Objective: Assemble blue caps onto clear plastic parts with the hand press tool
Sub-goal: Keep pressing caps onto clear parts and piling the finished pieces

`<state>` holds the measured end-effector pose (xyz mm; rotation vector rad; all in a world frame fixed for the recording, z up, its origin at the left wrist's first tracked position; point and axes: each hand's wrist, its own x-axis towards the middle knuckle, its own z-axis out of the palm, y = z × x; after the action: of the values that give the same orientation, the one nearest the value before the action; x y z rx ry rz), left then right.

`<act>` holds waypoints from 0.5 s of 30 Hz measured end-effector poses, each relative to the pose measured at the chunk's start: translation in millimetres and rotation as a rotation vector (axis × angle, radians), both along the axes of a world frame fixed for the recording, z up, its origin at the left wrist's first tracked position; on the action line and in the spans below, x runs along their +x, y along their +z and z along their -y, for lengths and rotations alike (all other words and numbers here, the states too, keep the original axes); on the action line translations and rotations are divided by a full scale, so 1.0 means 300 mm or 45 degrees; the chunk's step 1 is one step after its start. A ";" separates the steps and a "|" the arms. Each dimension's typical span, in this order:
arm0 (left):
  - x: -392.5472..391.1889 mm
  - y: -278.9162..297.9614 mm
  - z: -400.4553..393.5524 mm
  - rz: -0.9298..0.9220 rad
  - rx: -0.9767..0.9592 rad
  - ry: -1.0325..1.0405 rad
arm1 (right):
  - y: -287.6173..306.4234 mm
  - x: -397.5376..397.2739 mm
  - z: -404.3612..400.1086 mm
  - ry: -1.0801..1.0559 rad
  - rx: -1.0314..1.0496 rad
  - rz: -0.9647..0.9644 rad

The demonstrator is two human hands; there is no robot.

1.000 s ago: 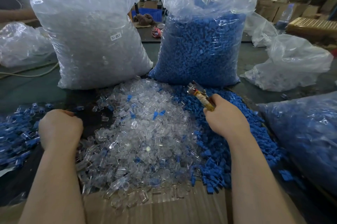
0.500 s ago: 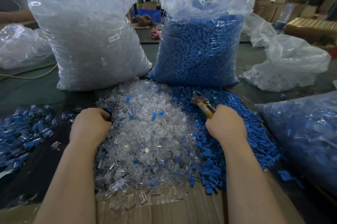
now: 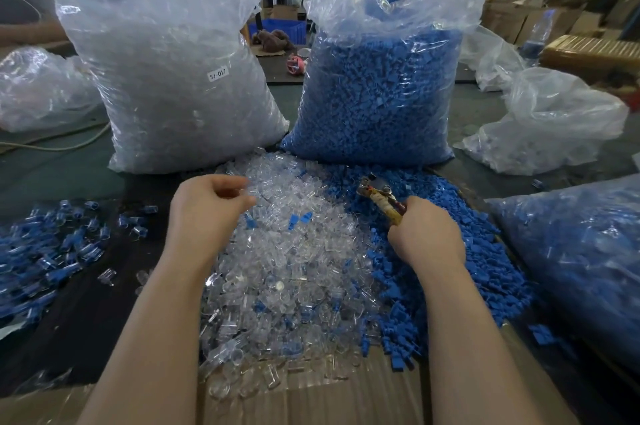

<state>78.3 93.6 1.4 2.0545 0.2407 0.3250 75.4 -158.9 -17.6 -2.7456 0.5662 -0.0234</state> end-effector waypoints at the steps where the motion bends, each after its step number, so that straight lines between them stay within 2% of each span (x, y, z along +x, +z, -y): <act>1: 0.000 0.004 0.017 0.010 -0.031 -0.035 | 0.000 0.002 -0.002 -0.001 0.006 -0.006; 5: -0.011 0.020 0.076 0.038 -0.160 -0.128 | -0.007 0.004 -0.005 -0.007 0.022 0.036; 9: -0.018 0.030 0.126 0.014 -0.295 -0.144 | -0.009 0.012 -0.001 -0.024 0.104 0.181; 13: -0.027 0.036 0.176 -0.003 -0.522 -0.211 | 0.005 0.020 -0.019 0.052 0.406 0.365; 15: -0.035 0.036 0.200 0.012 -0.559 -0.210 | 0.014 0.017 -0.029 0.091 0.581 0.465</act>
<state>67.9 33.7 12.1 1.6263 0.1215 0.1615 80.4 -150.3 -13.6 -2.2408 0.3220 -0.3292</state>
